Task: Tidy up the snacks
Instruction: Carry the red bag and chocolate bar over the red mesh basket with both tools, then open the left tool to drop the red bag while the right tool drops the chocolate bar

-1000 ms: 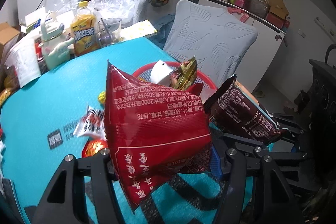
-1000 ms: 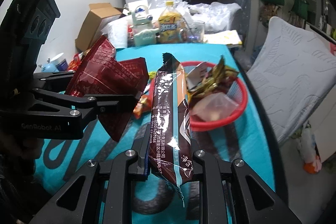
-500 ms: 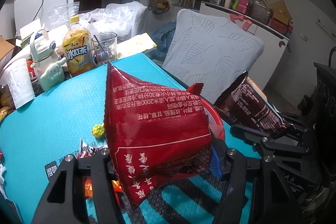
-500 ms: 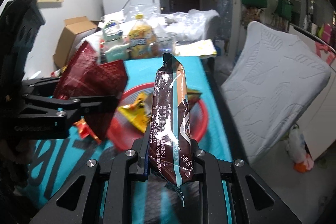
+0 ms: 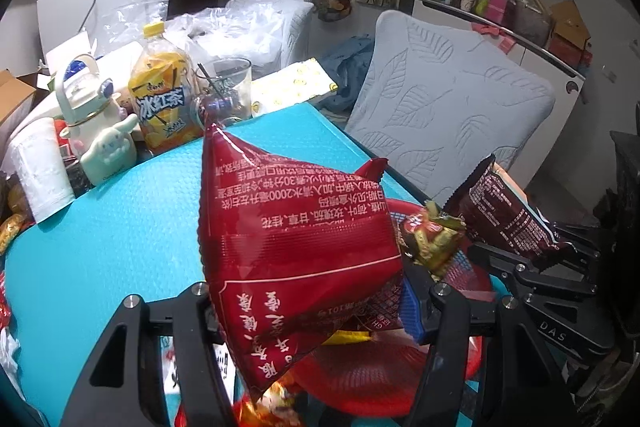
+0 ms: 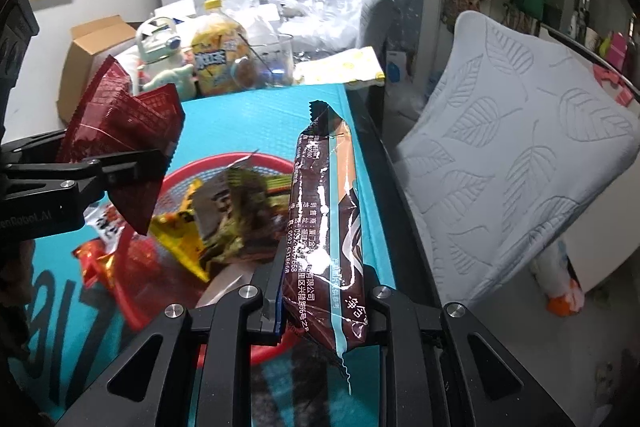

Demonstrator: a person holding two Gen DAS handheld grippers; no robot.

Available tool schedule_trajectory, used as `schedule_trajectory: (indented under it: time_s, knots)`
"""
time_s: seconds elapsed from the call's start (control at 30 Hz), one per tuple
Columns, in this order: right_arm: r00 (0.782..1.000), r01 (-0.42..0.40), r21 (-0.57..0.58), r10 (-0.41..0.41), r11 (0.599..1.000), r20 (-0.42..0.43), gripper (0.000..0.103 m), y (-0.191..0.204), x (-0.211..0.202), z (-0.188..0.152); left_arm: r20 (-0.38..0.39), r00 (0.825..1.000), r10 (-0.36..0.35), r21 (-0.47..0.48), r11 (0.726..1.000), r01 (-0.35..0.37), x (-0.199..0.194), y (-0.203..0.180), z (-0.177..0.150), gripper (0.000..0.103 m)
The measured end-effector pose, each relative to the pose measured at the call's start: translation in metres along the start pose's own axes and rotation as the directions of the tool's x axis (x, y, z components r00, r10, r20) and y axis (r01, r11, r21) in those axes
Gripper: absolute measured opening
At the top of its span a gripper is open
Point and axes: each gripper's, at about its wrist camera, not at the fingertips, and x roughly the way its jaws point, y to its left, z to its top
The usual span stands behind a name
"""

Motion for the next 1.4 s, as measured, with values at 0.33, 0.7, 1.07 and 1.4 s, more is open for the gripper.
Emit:
schedule_trajectory:
  time_s: [0.33, 0.7, 1.07, 1.4]
  knots:
    - [1.0, 0.019, 0.003, -0.019, 1.0, -0.008, 0.021, 0.003, 0.013, -0.002, -0.151, 0.981, -0.119, -0.055, 0.992, 0.112, 0.037, 0.004, -0.018, 0.061]
    - [0.999, 0.027, -0.064, -0.028, 0.998, -0.017, 0.025, 0.014, 0.015, -0.004, -0.164, 0.982, -0.092, -0.016, 0.996, 0.09, 0.036, -0.001, -0.017, 0.066]
    - [0.999, -0.032, -0.03, 0.032, 0.999, -0.023, 0.039, 0.011, 0.0, -0.005, -0.078, 0.993, -0.088, -0.016, 0.996, 0.087, 0.008, -0.002, -0.013, 0.074]
    - [0.997, -0.073, 0.001, 0.073, 0.997, 0.012, 0.04, 0.013, -0.022, -0.007, -0.053, 0.994, -0.095, -0.014, 0.995, 0.094, -0.011, -0.003, -0.013, 0.074]
